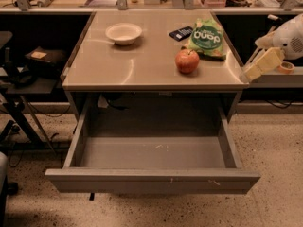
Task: Place apple into top drawer
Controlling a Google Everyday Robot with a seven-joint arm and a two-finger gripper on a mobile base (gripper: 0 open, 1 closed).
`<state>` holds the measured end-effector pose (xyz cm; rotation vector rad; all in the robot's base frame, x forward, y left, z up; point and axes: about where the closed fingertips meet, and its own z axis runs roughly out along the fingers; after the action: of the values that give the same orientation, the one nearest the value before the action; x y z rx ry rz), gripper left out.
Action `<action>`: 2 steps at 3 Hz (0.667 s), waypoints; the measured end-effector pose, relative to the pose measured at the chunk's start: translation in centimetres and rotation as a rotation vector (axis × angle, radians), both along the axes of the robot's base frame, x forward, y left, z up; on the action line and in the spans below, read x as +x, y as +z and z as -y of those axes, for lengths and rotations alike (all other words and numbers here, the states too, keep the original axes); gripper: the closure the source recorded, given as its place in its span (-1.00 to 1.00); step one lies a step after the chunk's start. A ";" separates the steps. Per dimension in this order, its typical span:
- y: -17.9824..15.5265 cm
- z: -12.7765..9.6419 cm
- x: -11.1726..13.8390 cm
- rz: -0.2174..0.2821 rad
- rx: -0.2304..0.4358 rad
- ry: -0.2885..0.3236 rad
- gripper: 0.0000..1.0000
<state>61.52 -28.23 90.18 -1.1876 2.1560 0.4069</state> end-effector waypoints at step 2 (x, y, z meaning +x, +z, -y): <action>-0.3 -1.1 -0.3 0.034 0.070 0.015 -1.00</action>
Offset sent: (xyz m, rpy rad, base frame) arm -0.0149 0.0279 0.0016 0.1604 -0.1082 0.0405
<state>61.21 -27.17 89.83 -1.1639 2.0879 0.4613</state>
